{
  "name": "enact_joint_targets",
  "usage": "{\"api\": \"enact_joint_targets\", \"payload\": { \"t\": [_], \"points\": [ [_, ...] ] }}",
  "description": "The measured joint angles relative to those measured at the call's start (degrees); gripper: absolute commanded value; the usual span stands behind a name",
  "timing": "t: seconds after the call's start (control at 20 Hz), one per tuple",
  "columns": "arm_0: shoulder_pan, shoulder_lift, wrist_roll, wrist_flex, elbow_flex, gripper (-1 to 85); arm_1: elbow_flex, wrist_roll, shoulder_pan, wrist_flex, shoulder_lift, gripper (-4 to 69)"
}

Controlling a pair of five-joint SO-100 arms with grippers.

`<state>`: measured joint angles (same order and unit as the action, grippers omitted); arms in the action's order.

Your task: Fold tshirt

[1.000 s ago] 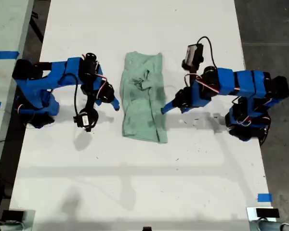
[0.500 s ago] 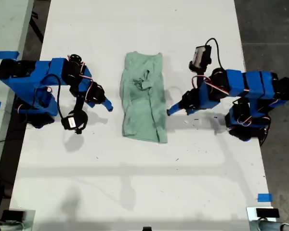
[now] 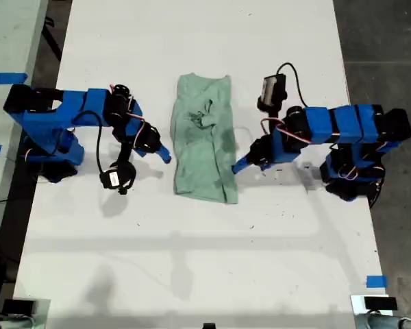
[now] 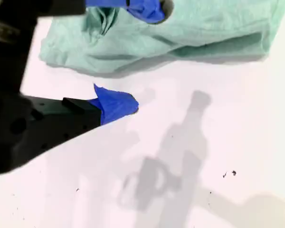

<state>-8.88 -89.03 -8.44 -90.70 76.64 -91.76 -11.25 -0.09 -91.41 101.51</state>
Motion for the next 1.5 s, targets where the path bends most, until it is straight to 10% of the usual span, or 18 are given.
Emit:
{"api": "enact_joint_targets", "payload": {
  "t": [0.65, 0.9, 1.5],
  "points": [
    [0.0, 39.5, -4.7, 9.6, -24.3, 24.6, 8.7, -1.1, -0.4, 10.3, -27.6, 27.4],
    [-0.4, 46.1, -4.2, 10.1, -27.8, 2.0, 13.9, 0.0, -0.4, 14.3, -38.4, 2.8],
    [-0.6, 44.3, -4.9, 8.9, -30.0, 0.0, 27.7, -2.2, -2.4, 8.3, -41.9, -1.9]
  ]
}}
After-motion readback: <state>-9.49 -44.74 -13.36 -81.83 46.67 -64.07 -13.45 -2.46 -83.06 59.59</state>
